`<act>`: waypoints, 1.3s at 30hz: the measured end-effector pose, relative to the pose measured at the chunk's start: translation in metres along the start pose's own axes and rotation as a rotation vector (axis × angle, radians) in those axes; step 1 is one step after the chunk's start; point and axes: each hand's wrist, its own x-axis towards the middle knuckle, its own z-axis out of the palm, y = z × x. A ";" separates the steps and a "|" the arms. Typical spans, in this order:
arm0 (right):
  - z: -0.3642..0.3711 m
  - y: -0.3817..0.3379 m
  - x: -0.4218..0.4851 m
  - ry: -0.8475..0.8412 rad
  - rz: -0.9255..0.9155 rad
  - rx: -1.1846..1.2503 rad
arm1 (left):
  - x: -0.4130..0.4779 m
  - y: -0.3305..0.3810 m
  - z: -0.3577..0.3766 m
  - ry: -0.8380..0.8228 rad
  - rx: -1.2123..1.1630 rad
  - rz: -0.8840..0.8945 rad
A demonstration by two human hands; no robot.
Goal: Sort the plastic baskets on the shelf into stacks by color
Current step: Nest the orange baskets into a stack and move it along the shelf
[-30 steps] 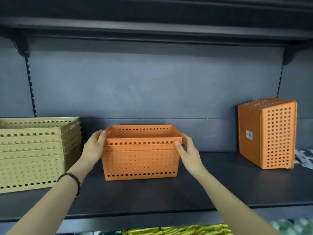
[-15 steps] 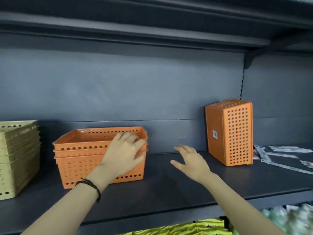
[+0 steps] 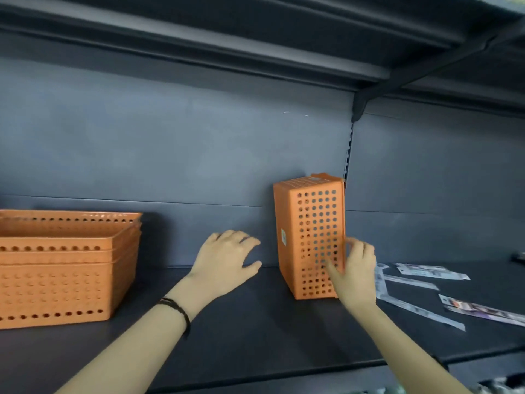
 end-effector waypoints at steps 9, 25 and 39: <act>0.010 0.018 0.028 -0.337 0.250 0.638 | 0.036 0.022 0.022 0.010 -0.607 -0.343; 0.036 -0.054 0.030 -0.191 -0.531 0.356 | 0.014 -0.047 -0.030 0.284 -0.849 -0.340; 0.071 -0.190 0.004 -0.384 -0.003 1.026 | -0.042 -0.176 -0.115 0.473 -1.004 -0.408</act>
